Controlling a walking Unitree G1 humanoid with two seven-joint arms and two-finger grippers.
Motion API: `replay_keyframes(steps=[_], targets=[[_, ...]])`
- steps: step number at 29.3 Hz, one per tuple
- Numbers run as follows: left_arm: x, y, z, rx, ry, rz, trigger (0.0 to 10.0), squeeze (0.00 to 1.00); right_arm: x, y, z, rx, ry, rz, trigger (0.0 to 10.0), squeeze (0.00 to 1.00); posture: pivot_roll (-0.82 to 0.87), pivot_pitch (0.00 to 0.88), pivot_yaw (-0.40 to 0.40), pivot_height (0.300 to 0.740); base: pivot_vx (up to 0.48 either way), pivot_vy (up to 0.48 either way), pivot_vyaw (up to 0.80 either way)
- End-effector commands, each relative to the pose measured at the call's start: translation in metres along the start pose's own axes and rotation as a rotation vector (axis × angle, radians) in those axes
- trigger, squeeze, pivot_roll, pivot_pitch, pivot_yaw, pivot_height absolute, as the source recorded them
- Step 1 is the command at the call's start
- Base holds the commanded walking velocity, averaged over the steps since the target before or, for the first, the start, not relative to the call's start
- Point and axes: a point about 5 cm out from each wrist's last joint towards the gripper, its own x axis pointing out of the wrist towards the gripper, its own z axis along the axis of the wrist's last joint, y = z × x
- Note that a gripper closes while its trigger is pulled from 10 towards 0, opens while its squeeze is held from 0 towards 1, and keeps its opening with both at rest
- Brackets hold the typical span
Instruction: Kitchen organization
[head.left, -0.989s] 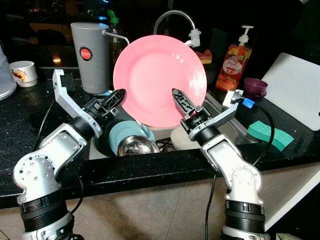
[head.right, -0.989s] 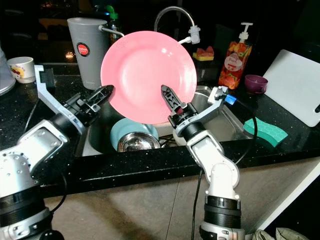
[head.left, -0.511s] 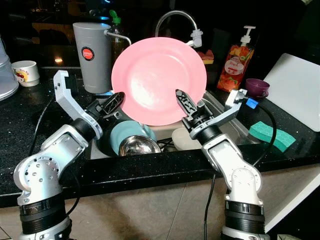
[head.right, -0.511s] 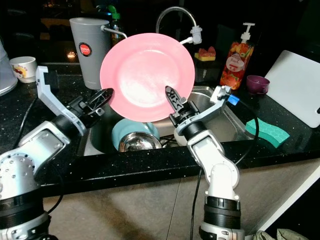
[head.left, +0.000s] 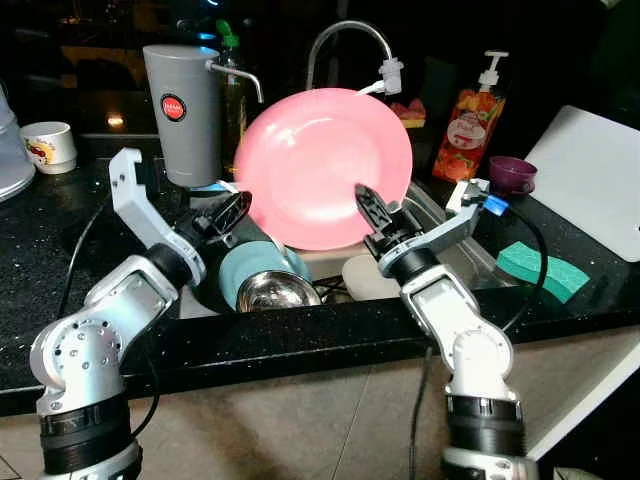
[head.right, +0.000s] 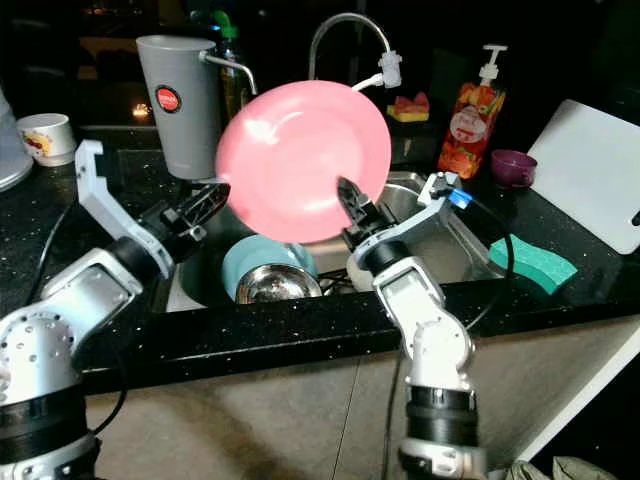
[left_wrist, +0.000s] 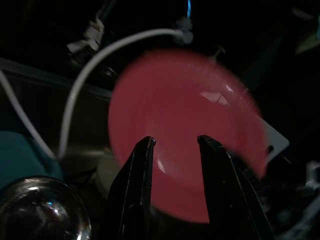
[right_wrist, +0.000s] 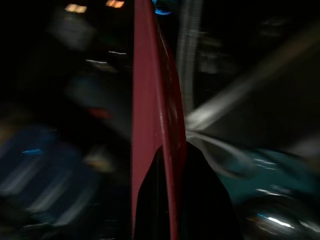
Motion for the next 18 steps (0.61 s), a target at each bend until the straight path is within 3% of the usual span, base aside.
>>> replay_keyframes(steps=[1, 4, 7, 8, 9, 12, 13, 15, 16, 17, 18], targets=[[-0.004, -0.001, -0.001, 0.002, 0.002, -0.014, 10.0, 0.0, 0.0, -0.009, -0.002, -0.019, -0.004, -0.057, 10.0, 0.0, 0.15, 0.097, -0.076, 0.74, 0.0, 0.0, 0.0], [-0.011, -0.002, -0.013, 0.056, 0.075, -0.026, 10.0, 0.0, 0.004, -0.029, -0.009, -0.127, 0.021, -0.203, 10.0, 0.0, 0.16, 0.096, -0.078, 0.74, 0.0, 0.0, 0.0], [-0.014, -0.004, -0.018, 0.081, 0.104, -0.041, 10.0, 0.0, 0.005, -0.033, -0.012, -0.165, 0.031, -0.229, 10.0, 0.0, 0.16, 0.096, -0.079, 0.74, 0.0, 0.0, 0.0], [-0.015, -0.007, -0.023, 0.107, 0.133, -0.059, 10.0, 0.0, 0.006, -0.035, -0.014, -0.2, 0.047, -0.242, 10.0, 1.0, 0.16, 0.095, -0.079, 0.74, 0.0, 0.0, 0.0], [-0.015, -0.007, -0.023, 0.107, 0.133, -0.059, 10.0, 0.0, 0.006, -0.035, -0.014, -0.2, 0.047, -0.242, 10.0, 1.0, 0.16, 0.095, -0.079, 0.74, 0.0, 0.0, 0.0], [-0.022, -0.026, -0.048, 0.31, 0.262, -0.16, 10.0, 0.0, 0.009, -0.032, -0.018, -0.274, 0.044, -0.22, 10.0, 1.0, 0.16, 0.094, -0.081, 0.74, 0.0, 0.0, 0.0], [-0.022, -0.026, -0.048, 0.31, 0.262, -0.16, 10.0, 0.0, 0.009, -0.032, -0.018, -0.274, 0.044, -0.22, 10.0, 1.0, 0.16, 0.094, -0.081, 0.74, 0.0, 0.0, 0.0], [-0.028, -0.032, -0.064, 0.412, 0.317, -0.215, 10.0, 0.0, 0.011, -0.021, -0.014, -0.328, -0.014, -0.155, 10.0, 0.98, 0.16, 0.093, -0.08, 0.74, 0.0, 0.0, 0.0], [-0.029, -0.034, -0.067, 0.428, 0.322, -0.225, 10.0, 0.0, 0.011, -0.016, -0.012, -0.345, -0.034, -0.125, 10.0, 0.58, 0.16, 0.093, -0.08, 0.74, 0.0, 0.0, 0.0], [-0.029, -0.034, -0.067, 0.428, 0.322, -0.225, 10.0, 0.0, 0.011, -0.016, -0.012, -0.345, -0.034, -0.125, 10.0, 0.58, 0.16, 0.093, -0.08, 0.74, 0.0, 0.0, 0.0], [-0.029, -0.034, -0.069, 0.432, 0.322, -0.23, 10.0, 0.0, 0.011, -0.012, -0.011, -0.371, -0.053, -0.105, 10.0, 0.0, 0.16, 0.091, -0.078, 0.74, 0.0, 0.0, 0.0]])
